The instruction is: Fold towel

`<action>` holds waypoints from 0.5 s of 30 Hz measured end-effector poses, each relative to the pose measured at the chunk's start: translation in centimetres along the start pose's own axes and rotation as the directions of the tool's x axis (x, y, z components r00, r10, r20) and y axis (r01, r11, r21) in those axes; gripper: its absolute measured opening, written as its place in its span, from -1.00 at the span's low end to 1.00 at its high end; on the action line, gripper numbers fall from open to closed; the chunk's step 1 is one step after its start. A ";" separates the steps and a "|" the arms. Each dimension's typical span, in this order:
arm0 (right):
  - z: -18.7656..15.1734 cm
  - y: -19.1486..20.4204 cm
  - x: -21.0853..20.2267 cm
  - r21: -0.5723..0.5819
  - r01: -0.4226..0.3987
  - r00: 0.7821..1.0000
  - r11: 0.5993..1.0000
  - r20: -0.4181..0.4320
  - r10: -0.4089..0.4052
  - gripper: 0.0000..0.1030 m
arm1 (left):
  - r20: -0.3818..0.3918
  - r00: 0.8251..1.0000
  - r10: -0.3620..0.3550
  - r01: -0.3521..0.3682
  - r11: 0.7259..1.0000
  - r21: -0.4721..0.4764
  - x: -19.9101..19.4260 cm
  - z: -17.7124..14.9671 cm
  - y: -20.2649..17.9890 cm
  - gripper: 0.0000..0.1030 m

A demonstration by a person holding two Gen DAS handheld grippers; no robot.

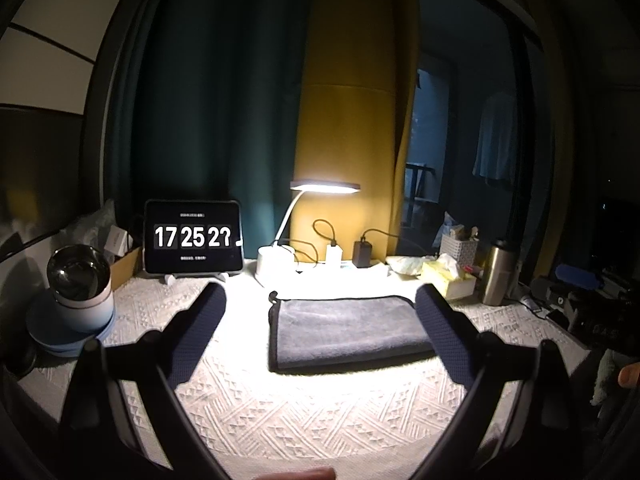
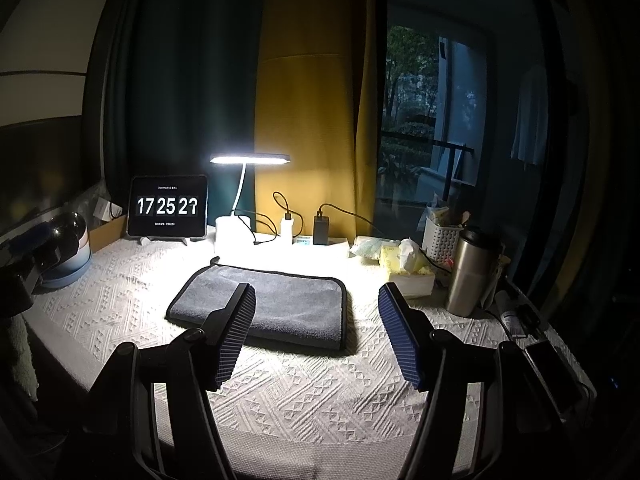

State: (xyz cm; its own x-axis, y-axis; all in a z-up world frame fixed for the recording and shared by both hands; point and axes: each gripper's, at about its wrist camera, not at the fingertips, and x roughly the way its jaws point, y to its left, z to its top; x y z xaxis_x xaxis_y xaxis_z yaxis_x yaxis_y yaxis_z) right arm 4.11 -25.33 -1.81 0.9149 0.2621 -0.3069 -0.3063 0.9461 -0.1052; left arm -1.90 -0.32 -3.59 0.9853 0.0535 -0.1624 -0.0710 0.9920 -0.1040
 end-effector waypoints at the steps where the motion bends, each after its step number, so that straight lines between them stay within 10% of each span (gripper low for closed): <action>1: 0.0 0.1 0.0 -0.001 0.000 1.000 1.000 0.000 0.000 0.31 | 0.001 1.000 0.001 -0.001 1.000 0.000 0.0 0.0 0.0 0.87; 15: 0.1 0.2 0.1 -0.001 0.000 1.000 1.000 -0.001 0.000 0.31 | 0.000 1.000 -0.002 0.002 1.000 0.001 0.0 0.0 -0.2 0.87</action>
State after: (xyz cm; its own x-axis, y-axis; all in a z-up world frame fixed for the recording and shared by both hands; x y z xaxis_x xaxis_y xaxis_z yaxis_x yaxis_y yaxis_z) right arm 4.17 -25.10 -1.77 0.9146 0.2622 -0.3079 -0.3069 0.9458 -0.1060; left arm -1.87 -0.52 -3.53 0.9854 0.0517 -0.1624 -0.0691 0.9922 -0.1037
